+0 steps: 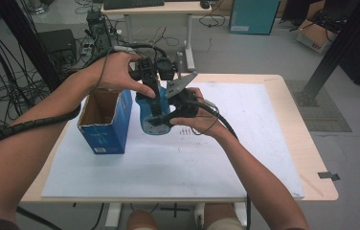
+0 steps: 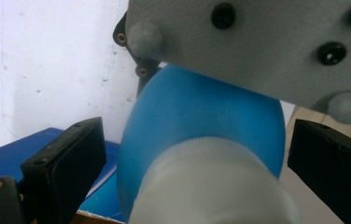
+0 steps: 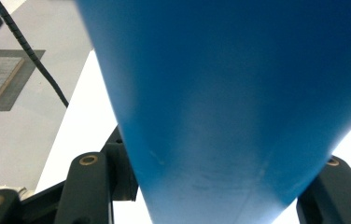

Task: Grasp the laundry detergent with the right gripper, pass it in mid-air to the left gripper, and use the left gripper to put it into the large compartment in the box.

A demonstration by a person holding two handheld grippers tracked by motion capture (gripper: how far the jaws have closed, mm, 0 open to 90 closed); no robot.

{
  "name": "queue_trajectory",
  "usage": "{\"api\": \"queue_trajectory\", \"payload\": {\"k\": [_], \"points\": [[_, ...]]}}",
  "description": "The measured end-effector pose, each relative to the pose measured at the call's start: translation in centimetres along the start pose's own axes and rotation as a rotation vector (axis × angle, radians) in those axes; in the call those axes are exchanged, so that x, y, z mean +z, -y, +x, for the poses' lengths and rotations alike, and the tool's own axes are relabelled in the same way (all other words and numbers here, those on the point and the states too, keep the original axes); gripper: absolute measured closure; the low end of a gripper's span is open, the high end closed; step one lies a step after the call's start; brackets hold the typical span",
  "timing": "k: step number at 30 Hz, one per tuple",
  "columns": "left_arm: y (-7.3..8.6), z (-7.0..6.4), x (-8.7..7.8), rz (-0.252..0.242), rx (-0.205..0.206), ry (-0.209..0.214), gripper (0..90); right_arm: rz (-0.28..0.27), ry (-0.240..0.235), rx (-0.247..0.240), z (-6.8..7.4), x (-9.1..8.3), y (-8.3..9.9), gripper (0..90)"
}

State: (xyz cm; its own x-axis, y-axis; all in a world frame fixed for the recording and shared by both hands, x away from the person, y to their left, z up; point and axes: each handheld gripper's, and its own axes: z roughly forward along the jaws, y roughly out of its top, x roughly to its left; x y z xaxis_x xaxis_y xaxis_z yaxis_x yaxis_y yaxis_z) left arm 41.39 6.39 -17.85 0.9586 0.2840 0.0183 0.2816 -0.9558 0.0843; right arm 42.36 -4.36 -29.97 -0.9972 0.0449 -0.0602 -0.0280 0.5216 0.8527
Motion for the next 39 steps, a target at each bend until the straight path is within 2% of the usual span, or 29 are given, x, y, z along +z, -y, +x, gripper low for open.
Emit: {"api": "queue_trajectory", "payload": {"k": [5,12,15,17,18,22,23,25,30,37,39], "points": [[-0.09,0.04,0.07,0.003,0.000,-0.013,4.9,-0.004,0.001,-0.003,-0.01,-0.07,-0.03,42.4],[-0.32,-0.09,-0.03,0.008,0.001,-0.003,5.0,-0.003,0.003,-0.003,-0.03,-0.21,0.02,42.4],[-0.37,-0.18,0.00,0.013,0.002,0.003,5.0,0.005,0.000,-0.027,-0.15,-0.29,0.05,42.4],[-0.41,-0.28,-0.03,0.014,0.006,-0.001,5.0,0.008,0.000,-0.026,-0.08,-0.34,0.04,42.5],[-0.43,-0.51,0.03,-0.003,-0.004,-0.020,5.0,0.004,-0.002,-0.030,-0.02,-0.32,-0.03,42.5],[-0.40,-0.66,-0.13,-0.013,-0.004,-0.021,5.0,0.004,-0.003,-0.016,0.15,-0.37,-0.08,42.5],[-0.39,-0.68,-0.22,-0.011,-0.005,-0.007,5.0,0.005,-0.003,-0.016,0.17,-0.38,-0.09,42.5],[-0.36,-0.67,-0.34,0.000,0.001,-0.010,5.0,0.004,-0.002,-0.015,0.25,-0.38,-0.11,42.5],[-0.21,-0.67,-0.31,-0.008,0.006,-0.018,5.1,0.003,0.001,-0.014,0.34,-0.41,-0.17,42.5],[-0.16,-0.71,-0.42,-0.010,-0.002,-0.010,5.1,0.005,0.005,-0.011,0.33,-0.49,-0.16,42.5],[-0.12,-0.71,-0.43,-0.010,0.000,-0.022,5.1,0.005,0.006,-0.011,0.33,-0.48,-0.16,42.5]]}}
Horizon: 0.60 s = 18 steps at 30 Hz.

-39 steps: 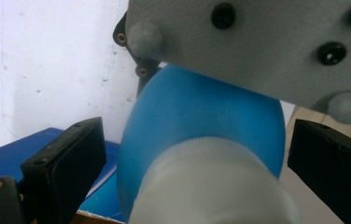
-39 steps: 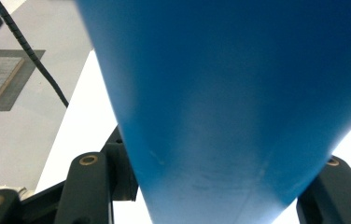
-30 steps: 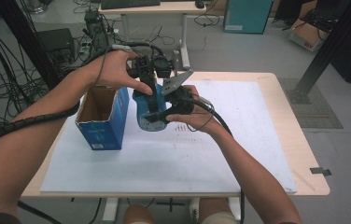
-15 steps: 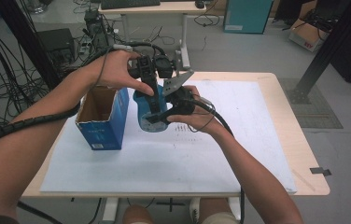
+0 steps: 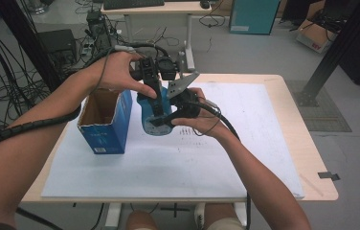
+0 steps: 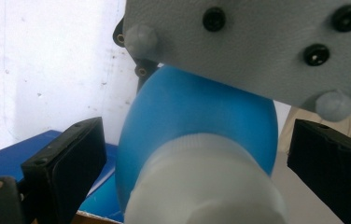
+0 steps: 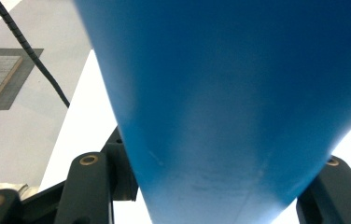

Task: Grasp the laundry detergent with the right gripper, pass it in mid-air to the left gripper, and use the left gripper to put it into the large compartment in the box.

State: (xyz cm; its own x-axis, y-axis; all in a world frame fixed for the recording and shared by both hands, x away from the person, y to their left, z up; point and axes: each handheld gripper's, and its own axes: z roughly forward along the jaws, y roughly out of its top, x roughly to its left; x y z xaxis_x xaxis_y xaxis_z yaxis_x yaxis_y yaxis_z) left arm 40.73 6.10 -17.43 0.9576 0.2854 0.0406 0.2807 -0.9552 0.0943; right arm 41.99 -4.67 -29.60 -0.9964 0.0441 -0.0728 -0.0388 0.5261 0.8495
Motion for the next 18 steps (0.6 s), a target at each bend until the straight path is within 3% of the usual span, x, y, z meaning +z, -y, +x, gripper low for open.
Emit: {"api": "queue_trajectory", "payload": {"k": [10,14,15,18], "points": [[0.14,-0.10,-0.03,-0.009,-0.016,0.014,5.2,0.002,-0.002,-0.001,0.03,-0.08,-0.04,42.5],[0.04,-0.06,-0.10,0.004,-0.002,0.015,5.1,-0.001,0.000,-0.005,0.05,-0.18,-0.06,42.5],[0.04,-0.06,-0.10,0.004,-0.002,0.015,5.2,-0.013,0.020,-0.050,-0.26,-0.22,-0.11,42.5],[0.02,-0.06,-0.11,0.004,-0.004,0.014,5.1,-0.013,0.012,-0.011,-0.01,-0.23,-0.06,42.6]]}}
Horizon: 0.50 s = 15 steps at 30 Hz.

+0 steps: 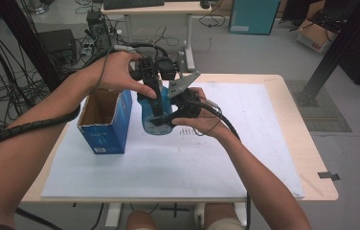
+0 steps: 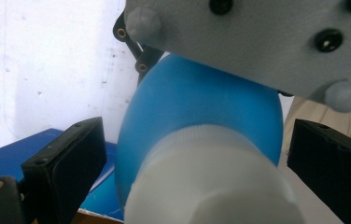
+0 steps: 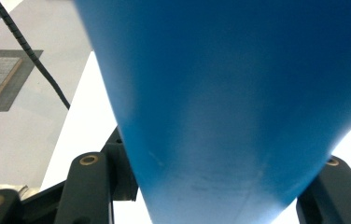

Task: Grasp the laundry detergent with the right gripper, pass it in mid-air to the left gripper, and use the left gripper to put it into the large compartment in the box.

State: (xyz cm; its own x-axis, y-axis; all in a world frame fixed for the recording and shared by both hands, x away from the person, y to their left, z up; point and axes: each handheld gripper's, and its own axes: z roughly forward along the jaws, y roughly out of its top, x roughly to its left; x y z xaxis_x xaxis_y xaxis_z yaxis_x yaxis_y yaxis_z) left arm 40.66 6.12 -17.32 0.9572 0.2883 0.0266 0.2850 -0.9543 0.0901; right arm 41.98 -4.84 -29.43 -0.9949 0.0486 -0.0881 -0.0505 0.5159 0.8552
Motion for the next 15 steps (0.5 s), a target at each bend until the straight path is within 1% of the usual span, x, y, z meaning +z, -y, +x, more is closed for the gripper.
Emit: {"api": "queue_trajectory", "payload": {"k": [3,4,7,8,11,14,15], "points": [[0.00,0.01,-0.01,-0.005,0.000,-0.011,5.2,0.003,0.001,-0.006,-0.08,-0.07,0.01,42.5],[-0.02,-0.01,-0.03,-0.006,-0.003,0.002,5.3,0.002,0.000,-0.004,-0.06,-0.07,0.02,42.6],[-0.09,-0.09,0.02,-0.008,-0.005,0.001,5.3,0.004,-0.003,0.001,-0.03,-0.10,0.03,42.6],[-0.12,-0.10,0.03,-0.008,-0.002,0.004,5.3,0.002,-0.002,-0.004,-0.05,-0.10,0.01,42.5],[-0.14,-0.11,0.08,-0.002,0.003,-0.005,5.3,0.000,-0.003,-0.006,-0.05,-0.10,0.01,42.5],[-0.13,-0.04,-0.02,-0.002,0.005,0.002,5.4,0.007,-0.013,0.003,0.08,-0.08,0.01,42.5],[-0.10,-0.06,0.00,-0.001,0.006,-0.008,5.4,0.009,-0.014,0.000,0.08,-0.07,0.01,42.5]]}}
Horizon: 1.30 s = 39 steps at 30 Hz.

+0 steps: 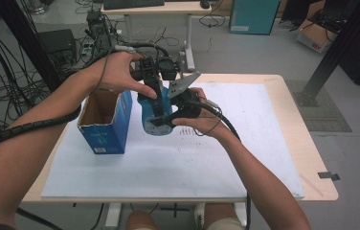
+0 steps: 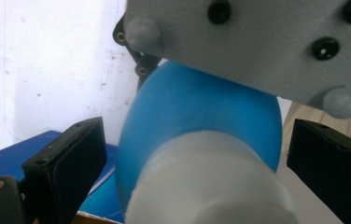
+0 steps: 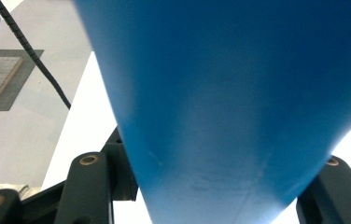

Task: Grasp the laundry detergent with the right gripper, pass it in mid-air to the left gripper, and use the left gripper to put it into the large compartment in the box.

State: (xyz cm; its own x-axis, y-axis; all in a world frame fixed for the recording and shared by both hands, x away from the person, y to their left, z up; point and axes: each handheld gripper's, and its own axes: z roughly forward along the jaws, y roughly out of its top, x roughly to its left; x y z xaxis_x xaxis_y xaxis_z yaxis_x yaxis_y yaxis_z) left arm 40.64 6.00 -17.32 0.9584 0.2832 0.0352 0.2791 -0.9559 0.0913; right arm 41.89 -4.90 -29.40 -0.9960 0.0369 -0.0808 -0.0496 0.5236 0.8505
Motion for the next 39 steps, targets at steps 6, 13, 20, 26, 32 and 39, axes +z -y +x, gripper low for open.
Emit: {"api": "queue_trajectory", "payload": {"k": [6,13,20,26,32,39], "points": [[0.13,0.00,0.02,0.001,-0.004,0.006,5.4,-0.011,0.011,-0.007,-0.06,0.07,-0.03,42.5],[0.18,-0.02,0.01,0.004,0.000,0.003,5.4,-0.011,0.011,-0.003,0.00,0.12,-0.04,42.5],[0.17,-0.12,-0.13,-0.006,-0.008,0.007,5.4,-0.009,0.012,-0.011,0.01,0.00,-0.05,42.5],[0.16,-0.18,-0.15,-0.004,-0.005,0.002,5.4,-0.012,0.011,0.000,0.10,-0.02,-0.10,42.6],[0.27,-0.20,-0.13,-0.003,-0.005,-0.002,5.4,-0.006,0.005,-0.001,0.15,0.08,-0.14,42.6],[0.36,-0.13,-0.13,0.005,-0.002,0.001,5.4,-0.011,0.013,-0.009,0.12,0.18,-0.14,42.5]]}}
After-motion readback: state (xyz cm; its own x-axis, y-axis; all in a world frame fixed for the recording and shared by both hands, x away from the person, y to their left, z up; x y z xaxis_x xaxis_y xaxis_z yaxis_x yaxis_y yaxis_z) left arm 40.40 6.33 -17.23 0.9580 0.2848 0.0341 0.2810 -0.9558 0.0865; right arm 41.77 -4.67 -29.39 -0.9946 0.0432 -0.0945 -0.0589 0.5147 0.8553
